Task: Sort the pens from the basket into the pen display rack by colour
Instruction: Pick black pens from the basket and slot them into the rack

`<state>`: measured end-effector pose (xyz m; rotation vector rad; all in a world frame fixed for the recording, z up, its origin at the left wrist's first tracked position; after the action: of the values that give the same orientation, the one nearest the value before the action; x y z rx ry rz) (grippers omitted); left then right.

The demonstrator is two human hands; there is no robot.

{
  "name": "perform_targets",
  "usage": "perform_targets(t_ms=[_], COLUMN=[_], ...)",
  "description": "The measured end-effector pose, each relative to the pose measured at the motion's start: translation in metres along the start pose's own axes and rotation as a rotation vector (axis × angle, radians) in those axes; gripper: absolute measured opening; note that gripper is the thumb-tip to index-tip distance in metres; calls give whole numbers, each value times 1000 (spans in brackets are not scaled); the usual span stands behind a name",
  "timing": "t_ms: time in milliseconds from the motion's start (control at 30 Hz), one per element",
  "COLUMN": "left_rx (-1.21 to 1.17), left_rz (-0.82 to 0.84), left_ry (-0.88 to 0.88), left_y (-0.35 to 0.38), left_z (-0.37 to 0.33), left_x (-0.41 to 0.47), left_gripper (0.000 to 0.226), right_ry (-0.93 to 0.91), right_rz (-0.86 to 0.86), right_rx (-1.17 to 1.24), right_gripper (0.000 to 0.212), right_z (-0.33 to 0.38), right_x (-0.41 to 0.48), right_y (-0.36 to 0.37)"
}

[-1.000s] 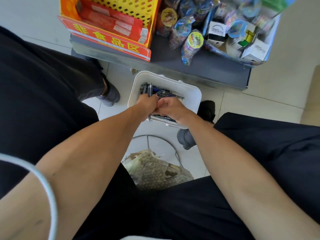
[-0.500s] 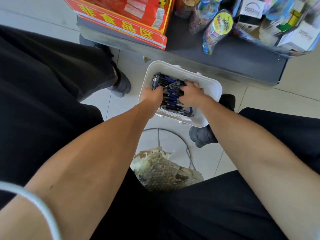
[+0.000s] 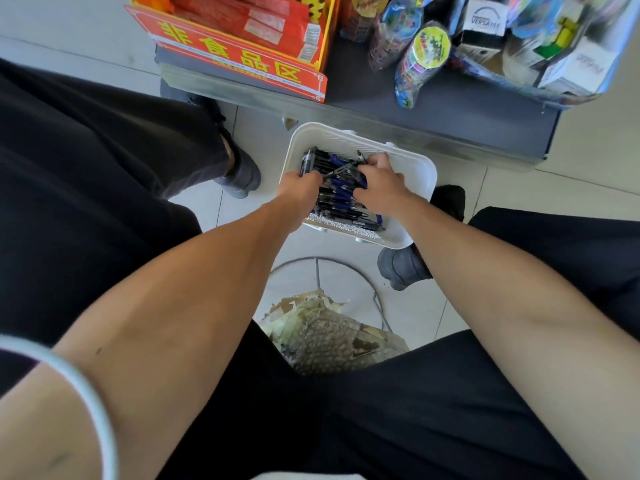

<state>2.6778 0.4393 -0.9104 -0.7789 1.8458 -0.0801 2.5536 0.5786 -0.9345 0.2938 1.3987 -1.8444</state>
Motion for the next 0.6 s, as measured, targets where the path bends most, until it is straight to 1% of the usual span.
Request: perform_targets(t_ms=[67, 167, 233, 300, 400, 467, 533, 600], left_rx=[20, 81, 130, 178, 246, 321, 375, 383], left_rz=[-5, -40, -39, -15, 26, 18, -1, -17], left_ry=[32, 101, 149, 198, 264, 297, 318, 319], left_y=[1, 2, 4, 8, 15, 16, 15, 15], left_z=[-3, -10, -16, -23, -31, -33, -32, -29], left_x=[-5, -9, -14, -18, -23, -25, -25, -23], left_gripper=[8, 9, 12, 17, 18, 23, 25, 28], right_ry=[-37, -51, -68, -60, -39, -50, -64, -38], right_rz=[-105, -255, -304, -269, -150, -83, -66, -60], right_rx=[55, 236, 348, 463, 657, 714, 743, 812], right_gripper=[38, 31, 24, 20, 16, 14, 15, 16], right_z=[6, 14, 22, 32, 41, 48, 54, 56], right_x=[-11, -25, -33, -40, -48, -50, -51, -49], right_y=[-15, -38, -52, -61, -57, -50, -50, -50])
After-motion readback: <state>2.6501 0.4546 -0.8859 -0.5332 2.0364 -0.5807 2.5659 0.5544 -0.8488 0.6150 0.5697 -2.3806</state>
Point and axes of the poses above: each hand's wrist, its own x-axis towards the middle knuckle, its own y-axis out of the palm, z = x × y, the point moved 10 cm from there along x, towards the middle knuckle, and after that the axes turned 11 degrees about -z, right-handed, at the moved point
